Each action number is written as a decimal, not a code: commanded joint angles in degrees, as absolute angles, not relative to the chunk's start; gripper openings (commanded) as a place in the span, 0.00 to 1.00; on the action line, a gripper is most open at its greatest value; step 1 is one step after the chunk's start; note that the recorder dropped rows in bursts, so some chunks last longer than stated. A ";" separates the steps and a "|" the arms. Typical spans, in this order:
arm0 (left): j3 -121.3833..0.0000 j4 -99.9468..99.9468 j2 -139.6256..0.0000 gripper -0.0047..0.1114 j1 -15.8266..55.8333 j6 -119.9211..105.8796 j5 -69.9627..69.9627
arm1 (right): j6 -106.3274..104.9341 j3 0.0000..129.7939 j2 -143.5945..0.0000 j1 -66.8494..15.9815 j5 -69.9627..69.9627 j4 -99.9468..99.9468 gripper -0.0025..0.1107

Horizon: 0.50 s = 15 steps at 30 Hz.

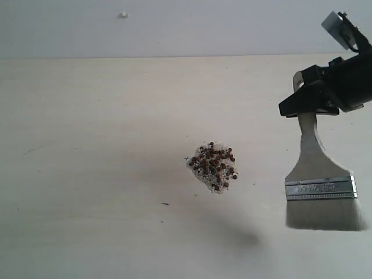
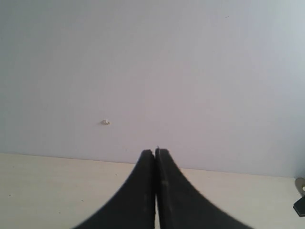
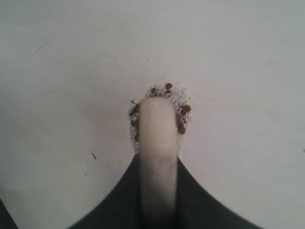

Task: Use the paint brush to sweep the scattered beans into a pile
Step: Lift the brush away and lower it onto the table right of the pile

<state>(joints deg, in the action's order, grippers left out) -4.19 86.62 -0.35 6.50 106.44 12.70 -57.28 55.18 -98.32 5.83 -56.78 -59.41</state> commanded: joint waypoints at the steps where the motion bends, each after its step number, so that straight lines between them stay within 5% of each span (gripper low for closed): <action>1: -3.90 86.86 0.00 0.04 6.45 106.60 12.71 | -60.97 54.93 -103.40 6.03 -57.21 -63.25 0.02; 15: -3.90 86.86 0.00 0.04 6.45 106.60 12.71 | -65.31 55.40 -110.72 6.03 -42.65 -68.31 0.02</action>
